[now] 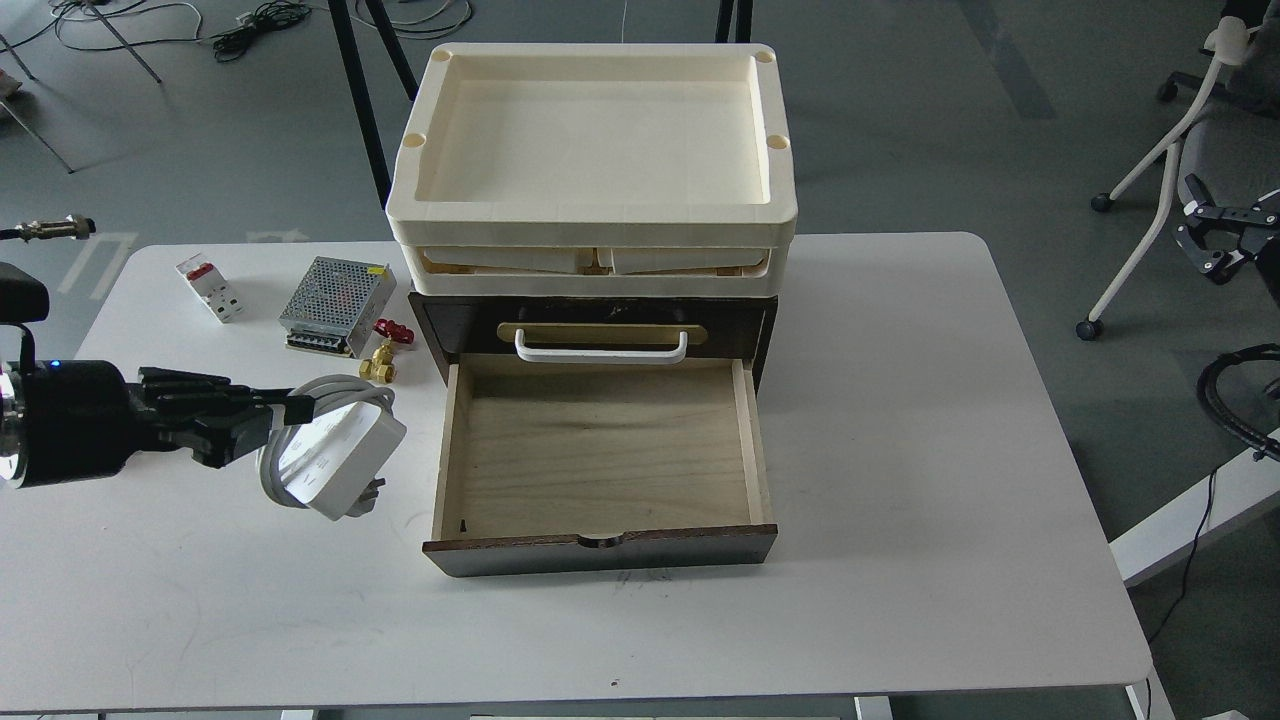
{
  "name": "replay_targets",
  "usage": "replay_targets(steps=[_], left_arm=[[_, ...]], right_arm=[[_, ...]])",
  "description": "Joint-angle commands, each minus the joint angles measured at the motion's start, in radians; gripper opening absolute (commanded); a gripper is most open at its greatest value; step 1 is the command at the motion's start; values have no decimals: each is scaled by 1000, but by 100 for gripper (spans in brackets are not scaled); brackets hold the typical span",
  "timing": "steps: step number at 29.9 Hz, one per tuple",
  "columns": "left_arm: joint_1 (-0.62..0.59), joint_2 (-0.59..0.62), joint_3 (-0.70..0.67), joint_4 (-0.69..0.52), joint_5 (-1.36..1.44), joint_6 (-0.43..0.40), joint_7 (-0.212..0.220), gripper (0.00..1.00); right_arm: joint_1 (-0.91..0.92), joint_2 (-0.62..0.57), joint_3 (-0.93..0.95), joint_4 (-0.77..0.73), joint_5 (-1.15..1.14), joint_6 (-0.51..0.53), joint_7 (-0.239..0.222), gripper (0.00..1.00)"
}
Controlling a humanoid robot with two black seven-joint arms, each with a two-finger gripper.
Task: Put charging cable into cabinet
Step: 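Lift the cable bundle with the left gripper and carry it over the open drawer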
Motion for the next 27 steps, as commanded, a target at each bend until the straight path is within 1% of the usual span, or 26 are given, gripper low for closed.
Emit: replay_targets(steps=[1, 4, 7, 12, 16, 19, 23, 27], left_arm=[[0, -56, -8, -21, -77, -11, -1, 1], [0, -99, -22, -28, -154, -11, -1, 0], [0, -142, -74, -45, -225, -14, -1, 0], [3, -225, -134, -33, -348, -64, -1, 0], [18, -305, -137, 27, -363, -66, -1, 0], [55, -355, -137, 70, -366, -55, -1, 0], [89, -446, -137, 155, -369, -46, -1, 0], [126, -483, -137, 203, -363, -46, -1, 0]], right_arm=[[-7, -2, 0, -2, 0, 0, 0, 100], [-14, -2, 0, -2, 0, 0, 0, 100], [-20, -2, 0, 0, 1, -2, 0, 100], [-34, -9, 0, -2, 0, -3, 1, 100], [-36, -9, 0, -2, 1, -3, 1, 100], [-36, -9, 0, -2, 1, -5, 1, 100], [-36, -7, 0, 0, 1, -5, 1, 100], [-36, -7, 0, 0, 1, -5, 1, 100]])
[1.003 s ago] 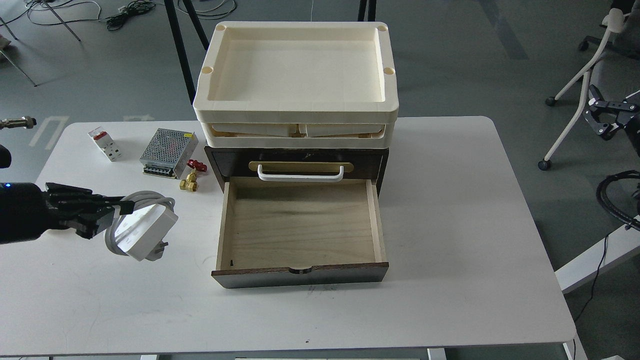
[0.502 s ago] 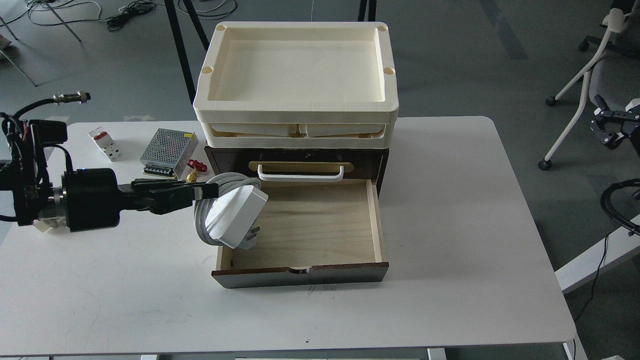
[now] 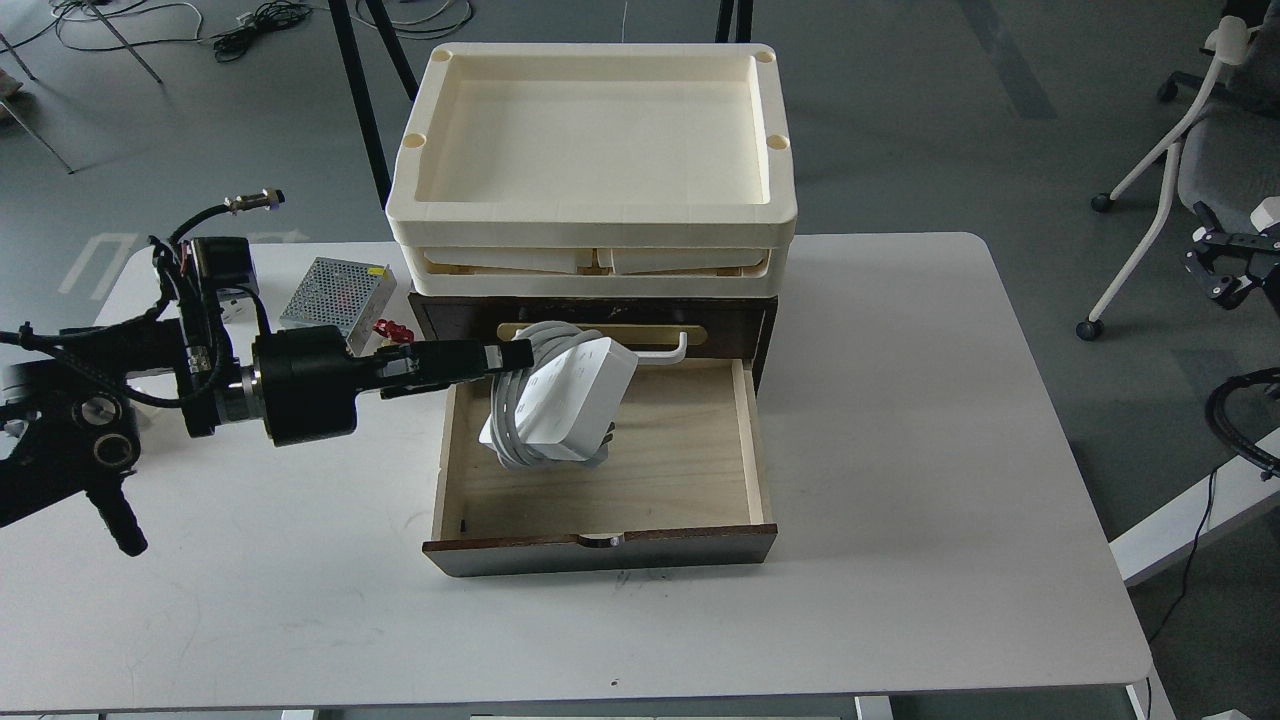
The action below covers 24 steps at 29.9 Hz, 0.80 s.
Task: Put charging cable into cabinet
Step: 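Lift the cable bundle with the left gripper and carry it over the open drawer, then lower the bundle into the drawer and open the left gripper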
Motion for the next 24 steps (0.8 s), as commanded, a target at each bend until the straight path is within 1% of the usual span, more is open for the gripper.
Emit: replay_targets(steps=[1, 16, 24], left_arm=[[22, -27, 1, 38, 6, 1, 0, 0], [69, -168, 13, 255, 11, 17, 0, 0], [109, -199, 17, 275, 28, 33, 0, 0]], right_arm=[[-2, 0, 0, -1, 0, 0, 0, 100], [-12, -1, 1, -2, 0, 0, 0, 100], [-12, -1, 3, -2, 0, 0, 0, 100]])
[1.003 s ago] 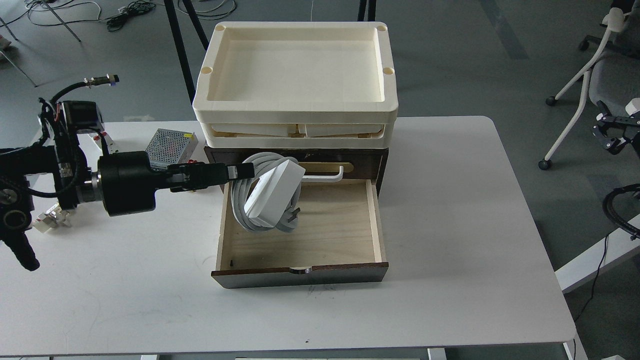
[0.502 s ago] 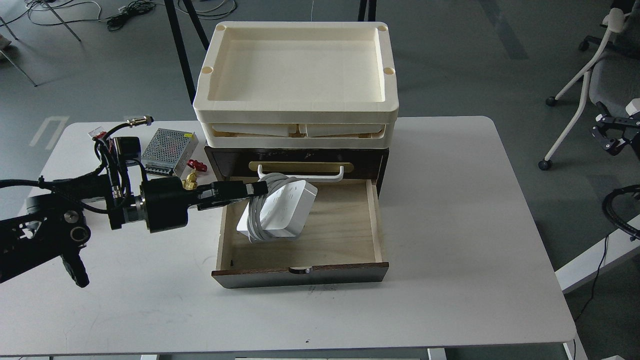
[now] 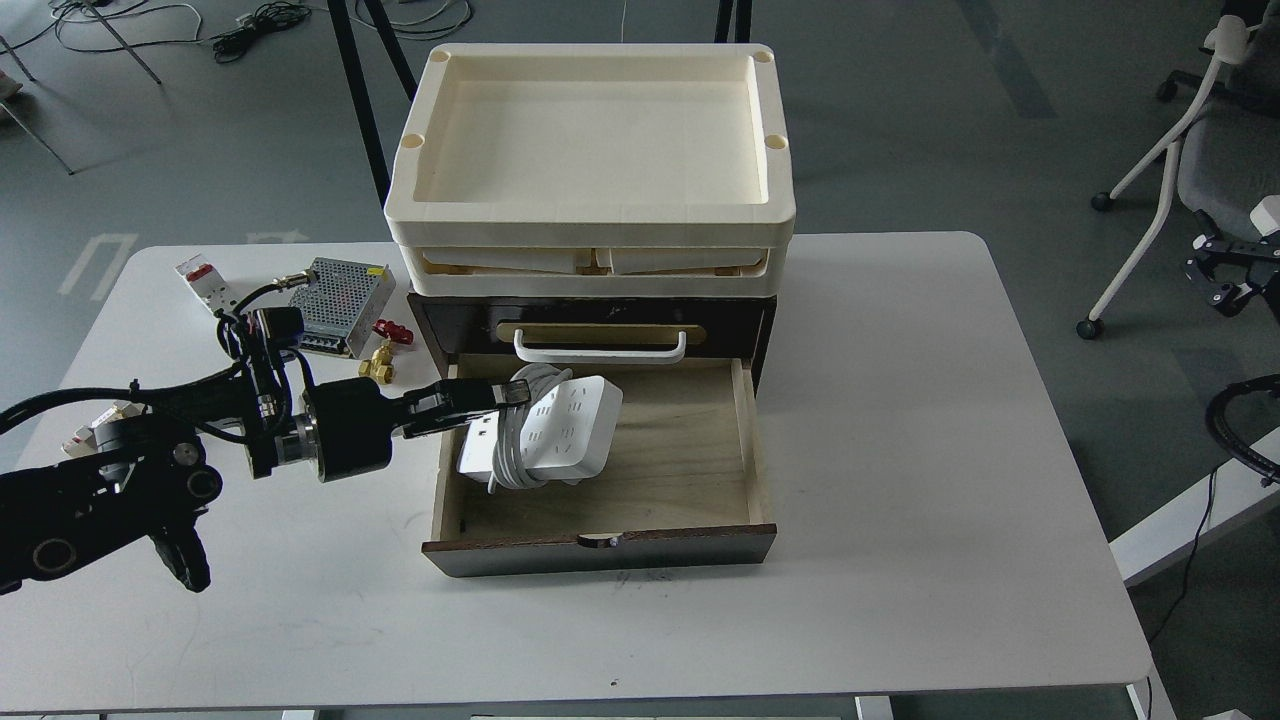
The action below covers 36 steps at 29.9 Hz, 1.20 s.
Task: Put charging cable into cabinet
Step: 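Lower the bundle into the drawer and open the left gripper, then withdraw the left gripper from the drawer toward the robot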
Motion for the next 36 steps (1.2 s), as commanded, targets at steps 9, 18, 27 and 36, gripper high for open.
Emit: replay_targets(steps=[9, 18, 27, 36], left_arm=[[41, -57, -3, 36, 37, 6, 0, 8], [41, -68, -14, 34, -18, -3, 0, 50], [47, 29, -52, 36, -410, -117, 0, 84], [199, 83, -256, 299, -944, -193, 0, 98]], right_arm=[[0, 0, 0, 2, 0, 0, 0, 100], [-3, 0, 0, 0, 0, 0, 0, 100], [-9, 0, 9, 2, 0, 2, 0, 100], [-8, 12, 78, 25, 0, 78, 0, 100]])
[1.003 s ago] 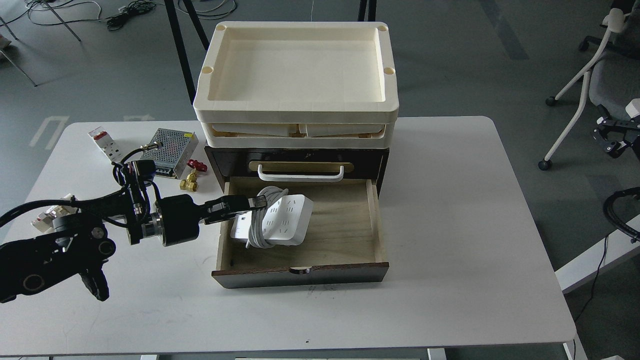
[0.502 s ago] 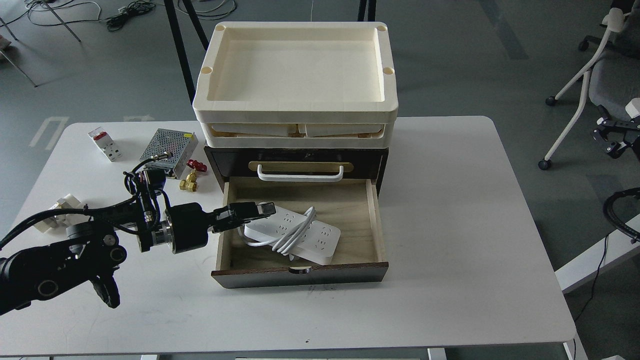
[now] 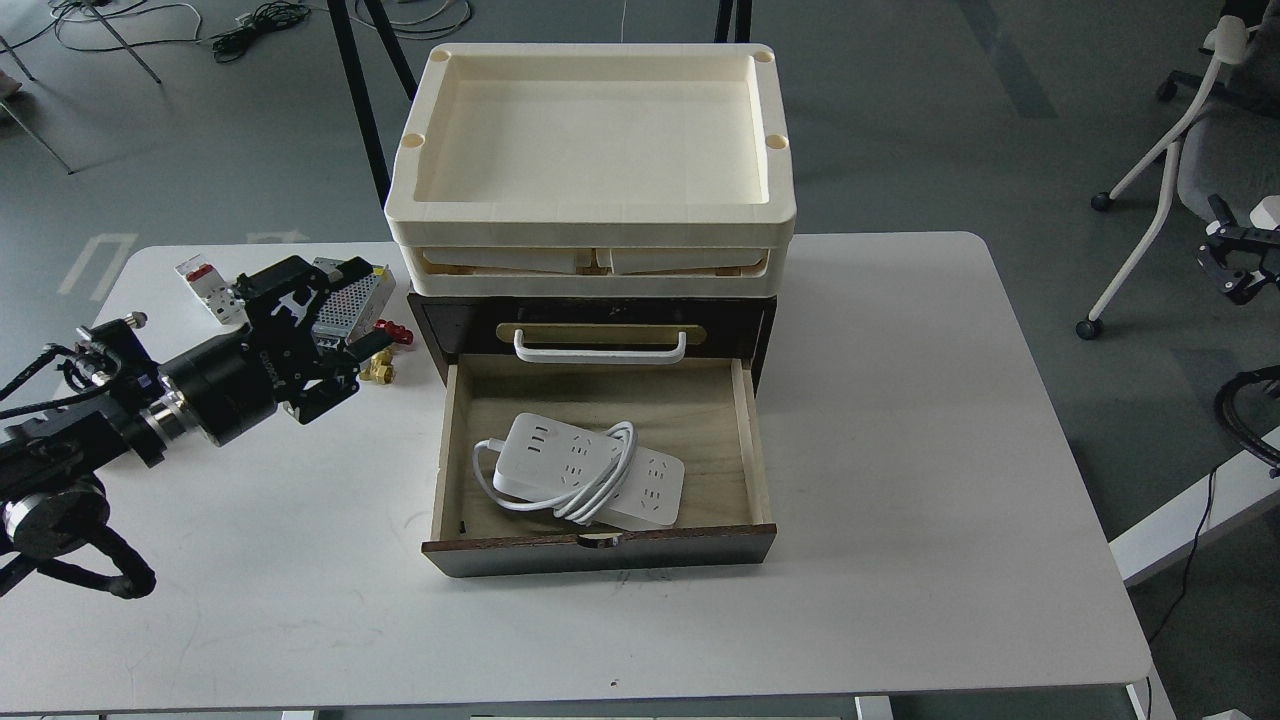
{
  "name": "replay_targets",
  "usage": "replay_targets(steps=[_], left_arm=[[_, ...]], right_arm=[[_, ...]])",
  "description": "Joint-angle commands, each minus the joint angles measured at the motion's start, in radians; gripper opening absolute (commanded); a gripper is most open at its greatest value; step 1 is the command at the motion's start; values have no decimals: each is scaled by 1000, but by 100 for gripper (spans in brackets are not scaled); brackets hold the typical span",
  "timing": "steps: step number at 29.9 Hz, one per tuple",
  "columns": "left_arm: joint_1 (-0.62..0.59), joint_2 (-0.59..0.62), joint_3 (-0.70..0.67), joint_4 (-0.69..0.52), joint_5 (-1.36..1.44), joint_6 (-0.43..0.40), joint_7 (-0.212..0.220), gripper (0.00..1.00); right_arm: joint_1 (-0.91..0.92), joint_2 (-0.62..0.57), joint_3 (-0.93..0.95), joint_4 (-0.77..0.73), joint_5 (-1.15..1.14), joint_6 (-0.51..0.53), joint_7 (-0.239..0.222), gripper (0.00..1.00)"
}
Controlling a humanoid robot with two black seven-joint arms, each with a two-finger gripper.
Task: Put charging cable into cabinet
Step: 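Withdraw the left gripper from the drawer toward the robot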
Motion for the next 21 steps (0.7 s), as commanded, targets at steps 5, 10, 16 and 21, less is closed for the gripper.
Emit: replay_targets(steps=[5, 10, 16, 21], left_arm=[[29, -19, -189, 365, -170, -1, 0, 98], [-118, -29, -177, 540, -168, -1, 0, 99], [-154, -84, -179, 539, -168, -1, 0, 99], [-189, -80, -177, 488, -165, -1, 0, 99]], right_arm=[[50, 10, 26, 11, 0, 160, -2, 100], [92, 17, 22, 13, -2, 160, -6, 100], [110, 66, 33, 13, 0, 160, -3, 100], [110, 69, 59, 11, -2, 160, 0, 100]])
